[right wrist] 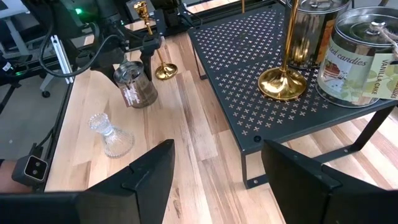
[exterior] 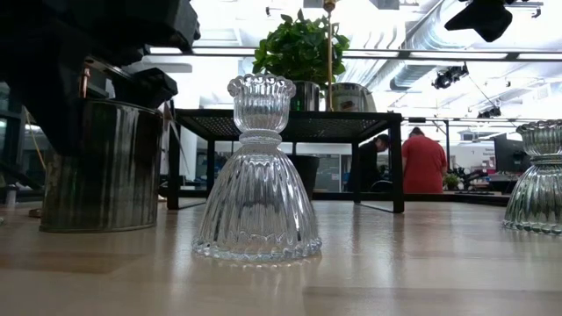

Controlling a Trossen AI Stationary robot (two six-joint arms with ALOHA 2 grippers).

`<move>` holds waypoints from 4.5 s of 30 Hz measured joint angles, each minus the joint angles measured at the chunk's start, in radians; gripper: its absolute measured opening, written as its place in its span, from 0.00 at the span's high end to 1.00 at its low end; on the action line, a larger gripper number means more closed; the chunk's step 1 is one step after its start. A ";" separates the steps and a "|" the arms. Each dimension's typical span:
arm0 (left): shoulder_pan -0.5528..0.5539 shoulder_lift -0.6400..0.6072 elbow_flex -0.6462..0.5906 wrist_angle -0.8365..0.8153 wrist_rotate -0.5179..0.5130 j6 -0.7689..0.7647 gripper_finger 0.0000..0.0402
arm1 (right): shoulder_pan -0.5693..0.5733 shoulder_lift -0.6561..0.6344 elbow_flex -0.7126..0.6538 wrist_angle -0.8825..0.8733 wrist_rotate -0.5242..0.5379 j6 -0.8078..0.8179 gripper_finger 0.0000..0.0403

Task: Pick & Place candle stick holders
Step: Put the silver scented candle on the shelf aligned with the other silver scented candles

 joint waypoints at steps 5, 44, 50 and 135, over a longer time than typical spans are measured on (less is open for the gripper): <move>0.000 0.000 0.000 0.012 -0.005 -0.037 0.13 | 0.000 0.000 0.000 0.000 0.000 0.000 0.42; 0.344 0.000 0.659 -0.598 -0.093 -0.209 0.13 | 0.000 0.000 -0.001 0.000 0.000 0.000 0.42; 0.434 0.000 0.663 -0.602 -0.130 -0.183 0.13 | 0.000 0.000 -0.001 0.000 0.000 0.000 0.42; 0.758 0.095 0.663 -0.426 -0.186 -0.262 0.04 | 0.000 0.000 0.000 0.000 0.000 0.000 0.42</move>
